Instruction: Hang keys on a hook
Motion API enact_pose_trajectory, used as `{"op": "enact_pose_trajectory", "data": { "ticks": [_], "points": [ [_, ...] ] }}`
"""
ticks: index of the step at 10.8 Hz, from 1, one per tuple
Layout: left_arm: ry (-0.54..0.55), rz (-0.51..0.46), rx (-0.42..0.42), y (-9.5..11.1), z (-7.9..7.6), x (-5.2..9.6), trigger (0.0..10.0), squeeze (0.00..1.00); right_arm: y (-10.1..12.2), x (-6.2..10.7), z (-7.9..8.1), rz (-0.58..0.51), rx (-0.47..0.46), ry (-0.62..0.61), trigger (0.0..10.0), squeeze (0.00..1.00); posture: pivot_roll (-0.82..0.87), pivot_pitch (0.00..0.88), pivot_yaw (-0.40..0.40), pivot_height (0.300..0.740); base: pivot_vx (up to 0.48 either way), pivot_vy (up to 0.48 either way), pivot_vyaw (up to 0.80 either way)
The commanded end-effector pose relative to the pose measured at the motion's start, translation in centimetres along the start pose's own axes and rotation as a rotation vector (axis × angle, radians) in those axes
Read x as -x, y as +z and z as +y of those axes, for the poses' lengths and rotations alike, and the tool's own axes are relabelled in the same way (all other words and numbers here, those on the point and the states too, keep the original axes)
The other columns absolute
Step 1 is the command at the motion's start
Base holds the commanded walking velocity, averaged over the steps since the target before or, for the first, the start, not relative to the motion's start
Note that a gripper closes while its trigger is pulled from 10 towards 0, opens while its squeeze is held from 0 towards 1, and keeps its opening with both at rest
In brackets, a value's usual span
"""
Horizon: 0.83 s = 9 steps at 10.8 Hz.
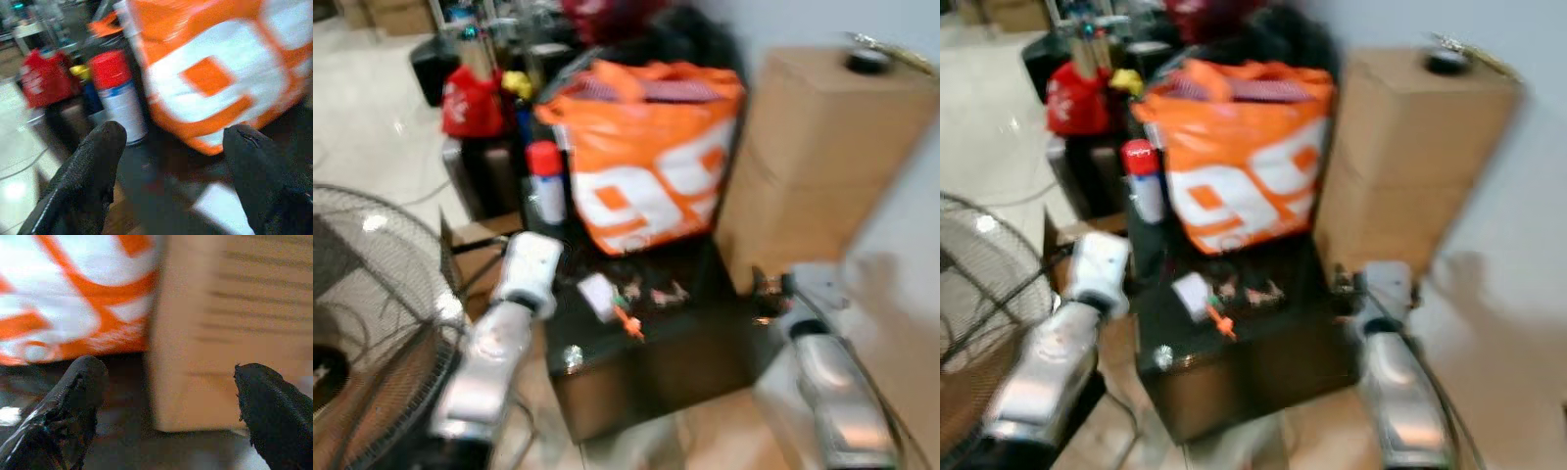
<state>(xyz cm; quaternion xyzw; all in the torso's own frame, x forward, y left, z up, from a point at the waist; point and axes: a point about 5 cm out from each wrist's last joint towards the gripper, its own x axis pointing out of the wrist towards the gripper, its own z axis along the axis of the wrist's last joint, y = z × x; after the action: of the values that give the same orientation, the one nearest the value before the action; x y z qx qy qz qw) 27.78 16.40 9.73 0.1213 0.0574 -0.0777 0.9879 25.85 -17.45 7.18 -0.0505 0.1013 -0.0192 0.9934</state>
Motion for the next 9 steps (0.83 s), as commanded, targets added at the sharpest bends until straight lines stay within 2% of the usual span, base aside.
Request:
{"op": "enact_pose_trajectory", "data": {
  "ticks": [1, 7, 8, 9],
  "points": [
    [-0.015, -0.015, 0.006, 0.38, -0.53, -0.2, 10.0, 0.0, 0.01, -0.01, -0.96, 0.005, 0.021, -0.021, 10.0, 1.0, -0.11, 0.0, 0.019, 0.74, 0.319, 0.0, 0.0],
    [-0.015, -0.016, 0.005, 0.35, -0.56, -0.24, 10.0, 0.0, 0.11, -0.2, -0.99, 0.004, 0.046, 0.003, 10.0, 1.0, -0.11, 0.0, 0.016, 0.74, 0.32, 0.0, 0.0],
    [-0.016, -0.014, 0.004, 0.33, -0.57, -0.25, 10.0, 0.0, 0.16, -0.27, -1.09, 0.002, 0.053, -0.001, 10.0, 1.0, -0.11, 0.0, 0.016, 0.74, 0.319, 0.0, 0.8],
    [-0.016, -0.006, -0.017, 0.23, -0.56, -0.32, 10.0, 0.0, 0.13, -0.39, -1.29, 0.005, 0.045, -0.014, 10.0, 1.0, -0.11, 0.0, 0.016, 0.74, 0.0, 0.0, 0.0]
  ]
}}
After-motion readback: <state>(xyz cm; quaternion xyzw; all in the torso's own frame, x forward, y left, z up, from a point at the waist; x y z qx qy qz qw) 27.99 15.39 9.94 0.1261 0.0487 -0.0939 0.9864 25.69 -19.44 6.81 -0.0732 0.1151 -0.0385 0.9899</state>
